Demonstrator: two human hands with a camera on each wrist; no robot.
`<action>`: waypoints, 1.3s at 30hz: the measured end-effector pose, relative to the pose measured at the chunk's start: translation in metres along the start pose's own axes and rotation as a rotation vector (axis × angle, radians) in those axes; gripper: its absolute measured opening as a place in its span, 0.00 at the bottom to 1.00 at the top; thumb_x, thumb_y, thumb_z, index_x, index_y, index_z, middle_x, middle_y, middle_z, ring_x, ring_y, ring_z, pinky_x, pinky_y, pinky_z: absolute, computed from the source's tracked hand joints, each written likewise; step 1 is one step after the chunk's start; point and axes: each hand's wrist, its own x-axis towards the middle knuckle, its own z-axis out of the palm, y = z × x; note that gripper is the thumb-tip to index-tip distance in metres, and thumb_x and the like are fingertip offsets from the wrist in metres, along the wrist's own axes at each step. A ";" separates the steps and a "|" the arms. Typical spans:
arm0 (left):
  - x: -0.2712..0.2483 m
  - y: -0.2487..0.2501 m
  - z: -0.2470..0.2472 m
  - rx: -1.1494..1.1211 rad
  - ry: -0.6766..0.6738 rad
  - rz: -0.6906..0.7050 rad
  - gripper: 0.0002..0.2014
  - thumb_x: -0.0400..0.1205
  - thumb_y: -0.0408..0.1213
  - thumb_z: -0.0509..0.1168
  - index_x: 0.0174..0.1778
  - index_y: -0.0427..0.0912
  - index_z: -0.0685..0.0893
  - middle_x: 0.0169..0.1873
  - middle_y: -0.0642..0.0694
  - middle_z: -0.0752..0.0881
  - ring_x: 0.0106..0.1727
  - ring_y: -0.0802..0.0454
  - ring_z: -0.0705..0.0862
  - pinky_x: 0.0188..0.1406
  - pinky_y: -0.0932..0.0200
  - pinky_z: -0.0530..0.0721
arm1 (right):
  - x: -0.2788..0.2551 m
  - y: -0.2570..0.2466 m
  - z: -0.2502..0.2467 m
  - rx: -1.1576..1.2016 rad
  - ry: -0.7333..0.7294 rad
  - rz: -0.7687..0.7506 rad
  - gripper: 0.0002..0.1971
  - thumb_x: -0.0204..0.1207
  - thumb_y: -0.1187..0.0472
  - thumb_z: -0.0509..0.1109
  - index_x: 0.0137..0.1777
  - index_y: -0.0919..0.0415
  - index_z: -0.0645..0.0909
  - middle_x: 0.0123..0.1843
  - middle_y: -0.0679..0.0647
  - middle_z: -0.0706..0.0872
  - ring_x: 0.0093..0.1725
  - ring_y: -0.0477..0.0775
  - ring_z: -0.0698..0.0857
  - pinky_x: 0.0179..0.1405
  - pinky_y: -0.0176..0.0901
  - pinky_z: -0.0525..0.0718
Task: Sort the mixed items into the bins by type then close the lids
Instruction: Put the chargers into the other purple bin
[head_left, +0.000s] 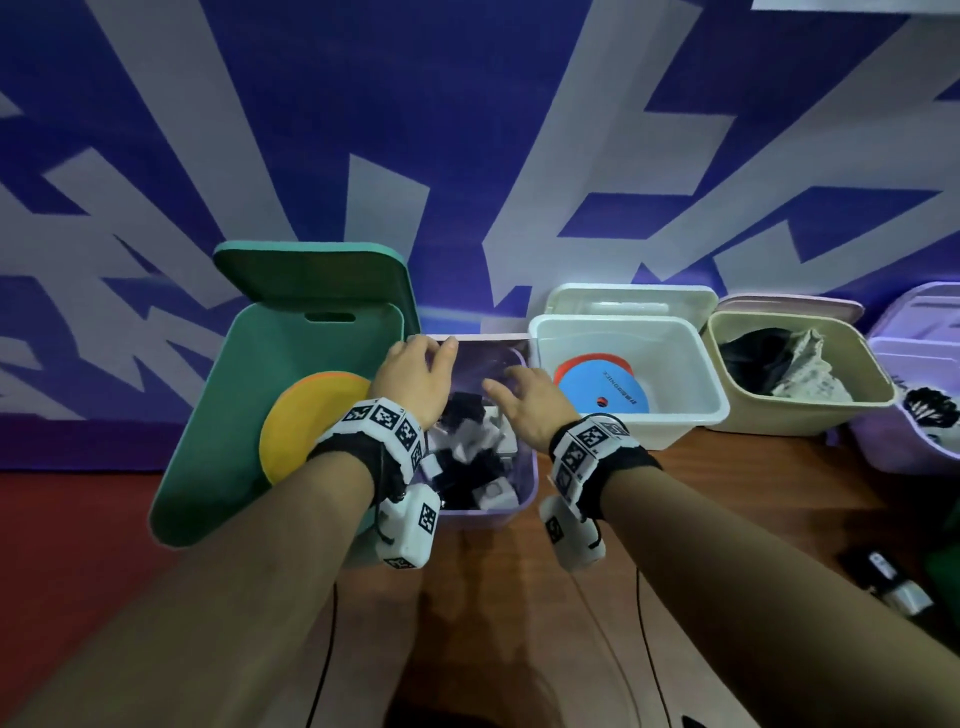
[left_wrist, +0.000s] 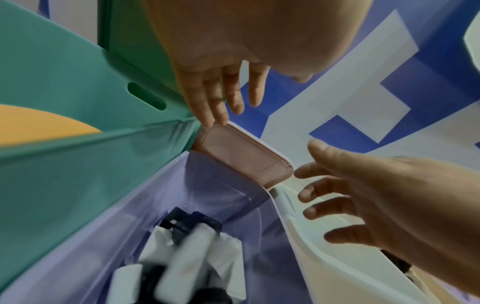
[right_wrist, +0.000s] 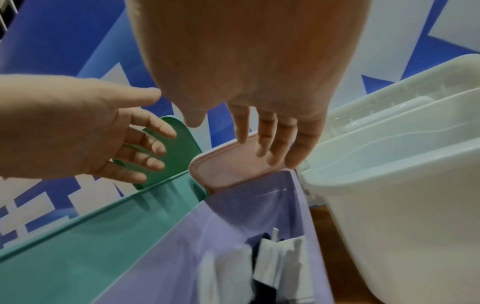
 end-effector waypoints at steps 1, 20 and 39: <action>-0.001 0.005 0.003 -0.015 0.003 0.021 0.19 0.86 0.53 0.52 0.54 0.42 0.80 0.53 0.43 0.80 0.54 0.44 0.79 0.54 0.56 0.72 | -0.004 0.004 -0.006 0.014 0.024 0.009 0.28 0.82 0.40 0.57 0.72 0.61 0.73 0.68 0.62 0.77 0.65 0.62 0.78 0.69 0.53 0.74; -0.110 0.214 0.256 0.153 -0.614 0.418 0.29 0.81 0.56 0.62 0.78 0.53 0.65 0.74 0.45 0.68 0.71 0.44 0.74 0.69 0.49 0.76 | -0.194 0.300 -0.131 0.112 0.497 0.638 0.22 0.82 0.49 0.62 0.71 0.60 0.75 0.70 0.63 0.73 0.67 0.66 0.76 0.69 0.52 0.73; -0.182 0.280 0.460 0.325 -0.763 0.419 0.40 0.73 0.61 0.70 0.80 0.59 0.63 0.80 0.48 0.56 0.78 0.42 0.60 0.74 0.49 0.68 | -0.246 0.450 -0.142 0.417 0.297 0.635 0.26 0.86 0.46 0.52 0.80 0.56 0.63 0.79 0.58 0.69 0.79 0.56 0.66 0.75 0.43 0.63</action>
